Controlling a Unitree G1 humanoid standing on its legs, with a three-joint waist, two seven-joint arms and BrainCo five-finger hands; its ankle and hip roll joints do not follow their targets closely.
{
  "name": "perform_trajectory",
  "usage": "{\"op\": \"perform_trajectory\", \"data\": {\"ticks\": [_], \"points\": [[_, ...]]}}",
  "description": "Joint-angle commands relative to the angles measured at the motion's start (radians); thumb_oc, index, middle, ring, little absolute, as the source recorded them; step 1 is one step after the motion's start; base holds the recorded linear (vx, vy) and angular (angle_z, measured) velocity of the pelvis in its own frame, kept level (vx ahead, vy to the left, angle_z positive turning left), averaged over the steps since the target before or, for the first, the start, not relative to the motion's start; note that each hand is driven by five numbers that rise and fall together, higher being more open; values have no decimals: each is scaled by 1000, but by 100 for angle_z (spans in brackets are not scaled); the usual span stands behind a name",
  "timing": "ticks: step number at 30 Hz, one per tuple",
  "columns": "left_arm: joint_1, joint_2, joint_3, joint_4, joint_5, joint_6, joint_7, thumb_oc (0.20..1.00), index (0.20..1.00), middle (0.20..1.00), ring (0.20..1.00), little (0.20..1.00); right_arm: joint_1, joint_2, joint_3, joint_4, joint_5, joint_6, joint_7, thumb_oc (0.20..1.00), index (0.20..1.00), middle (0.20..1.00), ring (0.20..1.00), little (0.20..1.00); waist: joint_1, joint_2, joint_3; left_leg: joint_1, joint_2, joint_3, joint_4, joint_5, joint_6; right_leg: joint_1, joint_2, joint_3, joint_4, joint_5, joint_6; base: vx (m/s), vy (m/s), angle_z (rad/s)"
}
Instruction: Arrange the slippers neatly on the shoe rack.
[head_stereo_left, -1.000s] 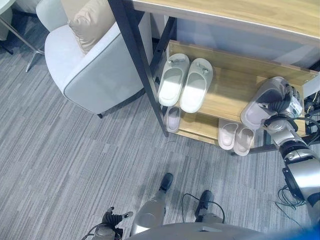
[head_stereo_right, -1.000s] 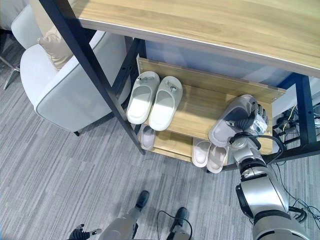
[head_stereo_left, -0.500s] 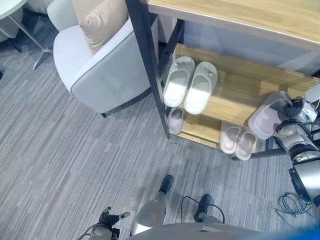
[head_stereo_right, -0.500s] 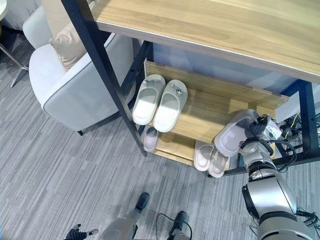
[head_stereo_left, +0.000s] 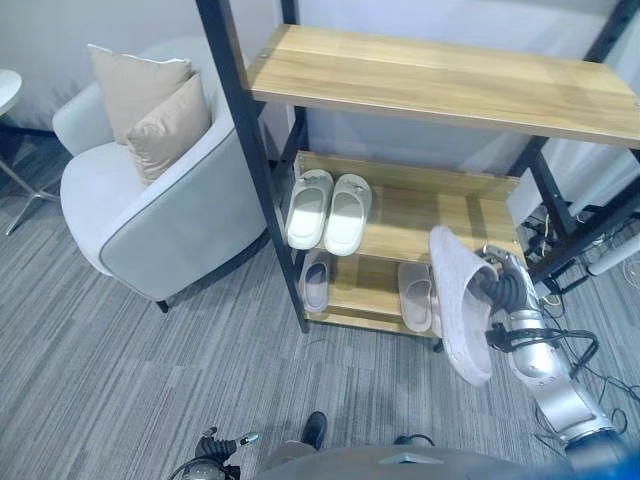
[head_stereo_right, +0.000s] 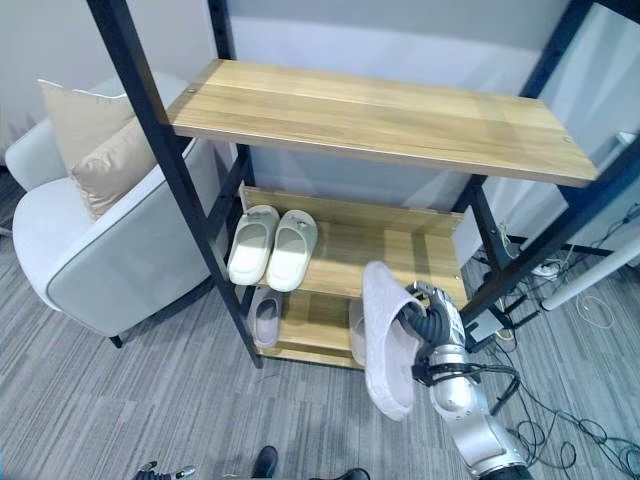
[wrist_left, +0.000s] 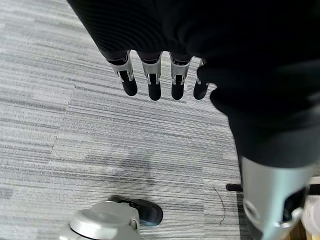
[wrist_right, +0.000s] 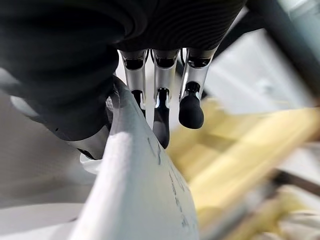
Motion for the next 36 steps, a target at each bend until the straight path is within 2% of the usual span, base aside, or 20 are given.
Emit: {"op": "perform_trajectory", "data": {"ticks": [1, 2, 5, 7, 9, 10, 11, 15, 18, 19, 20, 21, 22, 23, 24, 25, 27, 30, 32, 36], "points": [[-62, 46, -6, 86, 30, -6, 6, 1000, 1000, 1000, 1000, 1000, -268, -27, 14, -31, 28, -88, 24, 200, 200, 200, 200, 200, 69, -1, 97, 45, 48, -34, 58, -112, -23, 64, -20, -48, 162, -159, 5, -134, -256, 12], [-60, 46, 2, 87, 23, -6, 7, 1000, 1000, 1000, 1000, 1000, -277, -27, 26, -31, 33, -93, 29, 200, 200, 200, 200, 200, 75, 1, 103, 46, 54, -40, 63, -107, -28, 68, -12, -52, 167, -168, -3, -146, -241, 13], [-75, 36, -6, 75, 11, -14, 18, 1000, 1000, 1000, 1000, 1000, -280, -55, 39, -8, 44, -101, 34, 200, 200, 200, 200, 200, 99, 16, 128, -24, 61, -92, 53, -33, -73, 69, 15, -109, 155, -199, -29, -219, -138, 36], [-87, 18, -22, 70, 13, -23, 20, 1000, 1000, 1000, 1000, 1000, -250, -74, 16, 14, 50, -101, 23, 200, 200, 200, 200, 200, 87, 26, 133, -61, 53, -73, 55, -13, -78, 65, 8, -151, 155, -201, -29, -160, 24, 88], [-98, -2, -28, 67, 28, -28, 33, 1000, 1000, 1000, 1000, 1000, -207, -78, -12, 29, 66, -94, 22, 200, 200, 200, 200, 200, 46, 25, 130, -73, 80, 58, 57, -31, -63, 65, -5, -162, 159, -215, -24, -39, 79, 122], [-100, -18, -31, 66, 50, -33, 40, 1000, 1000, 1000, 1000, 1000, -145, -60, -41, 24, 82, -95, 26, 200, 200, 200, 200, 200, 14, 29, 124, -60, 115, 223, 65, -45, -49, 53, -26, -187, 173, -201, -15, 1, 222, 114], [-98, -25, -23, 67, 45, -36, 41, 1000, 1000, 1000, 1000, 1000, -80, -17, -44, 34, 117, -107, 69, 200, 200, 200, 200, 200, 4, 33, 113, -66, 112, 260, 95, -65, -41, 43, -46, -189, 193, -188, -6, -37, 247, 79], [-86, -10, -17, 64, 57, -34, 30, 1000, 1000, 1000, 1000, 1000, -3, 13, 1, 40, 131, -117, 142, 200, 200, 200, 200, 200, -7, 18, 97, -43, 88, 263, 124, -106, -17, 71, -80, -171, 200, -167, 10, 79, 234, -3], [-73, -5, -28, 66, 94, -26, 23, 1000, 1000, 1000, 1000, 1000, -3, 57, 57, 110, 124, -105, 179, 200, 200, 200, 200, 200, -6, 0, 80, -10, 58, 291, 150, -160, 11, 101, -119, -153, 194, -129, 42, 135, 314, 4], [-73, -4, -28, 66, 94, -26, 23, 1000, 1000, 1000, 1000, 1000, -5, 58, 58, 112, 123, -106, 178, 200, 200, 200, 200, 200, -5, -1, 80, -9, 57, 292, 151, -161, 12, 101, -120, -152, 194, -129, 43, 98, 209, -22], [-73, 0, -27, 67, 97, -23, 23, 1000, 1000, 1000, 1000, 1000, -12, 67, 70, 125, 113, -102, 178, 200, 200, 200, 200, 200, -4, -4, 81, 2, 47, 299, 152, -173, 22, 96, -136, -147, 215, -113, 52, 68, 236, -27], [-73, 14, -20, 69, 98, -17, 25, 1000, 1000, 1000, 1000, 1000, -28, 78, 91, 147, 100, -91, 180, 200, 200, 200, 200, 200, -3, -6, 91, 20, 30, 314, 159, -195, 48, 69, -184, -133, 300, -66, 74, 94, 308, -34], [-75, 24, -15, 67, 101, -14, 22, 1000, 1000, 1000, 1000, 1000, -32, 81, 101, 147, 95, -89, 183, 200, 200, 200, 200, 200, -6, -5, 101, 34, 25, 314, 159, -202, 60, 50, -202, -117, 358, -47, 75, 17, 309, -37], [-81, 33, -17, 64, 108, -14, 26, 1000, 1000, 1000, 1000, 1000, -35, 86, 113, 141, 91, -89, 186, 200, 200, 200, 200, 200, -14, -7, 114, 33, 19, 325, 161, -186, 73, 18, -215, -105, 402, -16, 63, -15, 223, -35], [-83, 44, -24, 56, 112, -17, 27, 1000, 1000, 1000, 1000, 1000, -42, 87, 128, 132, 84, -90, 187, 200, 200, 200, 200, 200, -31, -2, 142, 44, 24, 312, 171, -192, 82, -53, -177, -30, 460, -23, 54, -22, 148, -29], [-83, 44, -31, 49, 116, -22, 28, 1000, 1000, 1000, 1000, 1000, -46, 87, 144, 129, 71, -94, 185, 200, 200, 200, 200, 200, -41, -2, 157, 58, 30, 306, 164, -192, 82, -106, -122, 5, 439, -60, 42, 33, 56, -23], [-92, 47, -34, 37, 105, -24, 31, 1000, 1000, 1000, 1000, 1000, -46, 104, 153, 156, 78, -91, 183, 200, 200, 200, 200, 200, -45, -13, 169, 78, 28, 303, 156, -198, 78, -134, -83, -17, 376, -65, 39, 48, -51, -23], [-93, 49, -37, 27, 105, -31, 27, 1000, 1000, 1000, 1000, 1000, -40, 107, 158, 176, 75, -89, 183, 200, 200, 200, 200, 200, -47, -17, 169, 87, 22, 295, 163, -207, 74, -123, -62, -16, 317, -60, 39, 81, -104, 5], [-80, 47, -45, 10, 114, -39, 30, 1000, 1000, 1000, 1000, 1000, -6, 103, 159, 189, 68, -97, 184, 200, 200, 200, 200, 200, -52, -25, 151, 88, 14, 284, 170, -209, 64, -84, -17, 35, 232, -57, 31, 124, -138, 7], [-48, 11, -76, 9, 136, -38, 33, 1000, 1000, 1000, 1000, 1000, 18, 106, 154, 249, 30, -94, 157, 200, 200, 200, 200, 200, -47, -15, 124, 101, 30, 276, 164, -209, 45, -29, 15, 35, 173, -74, 12, 126, -162, 8]]}}
